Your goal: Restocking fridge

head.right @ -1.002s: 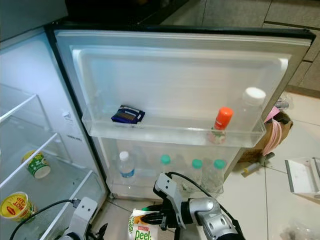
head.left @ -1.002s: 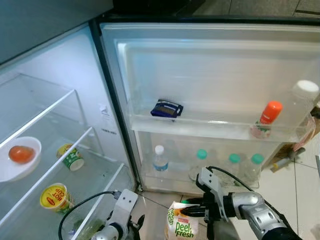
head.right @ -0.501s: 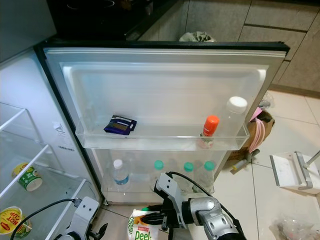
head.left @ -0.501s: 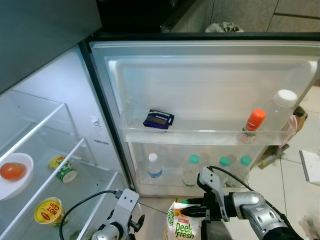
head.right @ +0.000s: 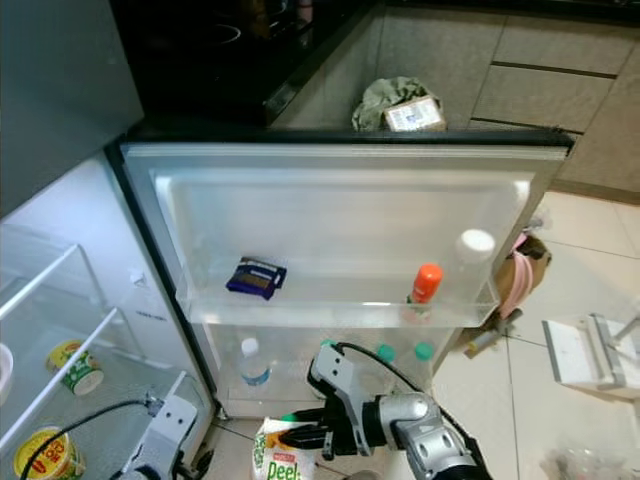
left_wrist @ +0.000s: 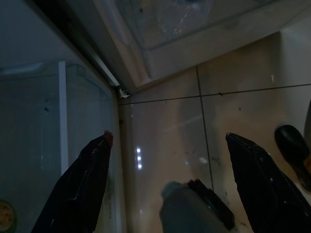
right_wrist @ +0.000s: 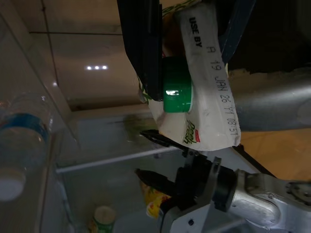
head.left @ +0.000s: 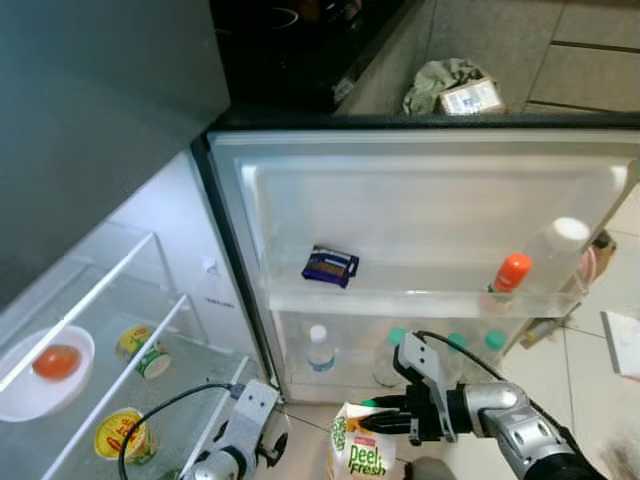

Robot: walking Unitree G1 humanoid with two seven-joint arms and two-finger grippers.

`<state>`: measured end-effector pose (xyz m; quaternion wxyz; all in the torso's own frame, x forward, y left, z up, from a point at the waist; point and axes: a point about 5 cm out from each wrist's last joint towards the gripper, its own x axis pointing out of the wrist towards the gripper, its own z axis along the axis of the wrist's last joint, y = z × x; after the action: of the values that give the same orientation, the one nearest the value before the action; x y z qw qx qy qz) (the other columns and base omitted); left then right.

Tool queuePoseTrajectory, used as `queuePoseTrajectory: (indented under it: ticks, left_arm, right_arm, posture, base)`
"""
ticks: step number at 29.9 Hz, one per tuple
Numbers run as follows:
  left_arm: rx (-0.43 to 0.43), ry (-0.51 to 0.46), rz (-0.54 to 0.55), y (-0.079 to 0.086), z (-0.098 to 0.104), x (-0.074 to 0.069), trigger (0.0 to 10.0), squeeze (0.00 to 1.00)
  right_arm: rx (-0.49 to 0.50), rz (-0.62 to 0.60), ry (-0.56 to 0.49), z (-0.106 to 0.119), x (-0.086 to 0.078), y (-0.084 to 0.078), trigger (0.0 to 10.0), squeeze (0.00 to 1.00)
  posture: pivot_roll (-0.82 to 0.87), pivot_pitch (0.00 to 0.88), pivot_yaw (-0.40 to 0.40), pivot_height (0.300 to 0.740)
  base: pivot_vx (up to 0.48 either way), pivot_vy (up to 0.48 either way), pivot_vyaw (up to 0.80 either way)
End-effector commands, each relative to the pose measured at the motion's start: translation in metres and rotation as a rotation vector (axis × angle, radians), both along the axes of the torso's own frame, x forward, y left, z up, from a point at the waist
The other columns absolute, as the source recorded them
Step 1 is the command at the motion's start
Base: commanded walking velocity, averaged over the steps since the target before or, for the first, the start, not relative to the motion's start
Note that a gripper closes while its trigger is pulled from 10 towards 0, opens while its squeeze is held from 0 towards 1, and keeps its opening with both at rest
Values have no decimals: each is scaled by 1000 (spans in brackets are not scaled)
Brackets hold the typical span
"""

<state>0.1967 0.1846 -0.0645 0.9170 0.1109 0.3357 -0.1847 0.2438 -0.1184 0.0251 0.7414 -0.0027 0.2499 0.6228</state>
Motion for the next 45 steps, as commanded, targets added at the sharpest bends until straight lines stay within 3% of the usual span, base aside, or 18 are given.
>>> queuePoseTrajectory:
  ticks: [1,11,19,22,24,29,34,37,45]
  left_arm:
    - [18,24,-7,4,-4,-7,10000,0]
    - [23,26,-14,3,-4,-7,10000,0]
    - [31,40,-26,2,-6,-9,10000,0]
    - [45,72,-56,0,-10,-17,10000,0]
    - [37,86,-57,-1,-11,-19,10000,0]
    - [42,105,-39,0,-14,-25,10000,0]
    - [45,122,-28,2,-17,-29,10000,0]
    - [11,184,17,5,-22,-42,10000,0]
    - [-16,276,58,7,-31,-62,10000,0]
  right_arm:
    - [26,24,-4,4,-1,2,10000,0]
    - [34,58,10,5,-4,2,10000,0]
    - [-8,15,15,-1,-1,-1,10000,0]
    - [-89,-80,-16,-10,4,-6,10000,0]
    - [-126,-74,-20,-15,2,-8,10000,0]
    - [-47,-87,50,-17,-3,-12,10000,0]
    - [-85,-81,63,-25,-9,-16,10000,0]
    - [-194,-187,104,-46,-16,-28,10000,0]
    - [-175,-191,126,-50,-23,-30,10000,0]
  posture:
    - [-87,0,-28,681]
    - [-88,0,-27,721]
    - [-88,0,-30,740]
    - [-88,0,-29,740]
    - [-88,0,-29,740]
    - [-90,0,-29,740]
    - [-89,0,-29,740]
    - [-88,0,-30,740]
    - [-93,0,-28,740]
  base:
    - [0,0,0]
    - [0,0,0]
    - [0,0,0]
    - [0,0,0]
    - [0,0,0]
    - [0,0,0]
    - [0,0,0]
    - [0,0,0]
    - [0,-203,0]
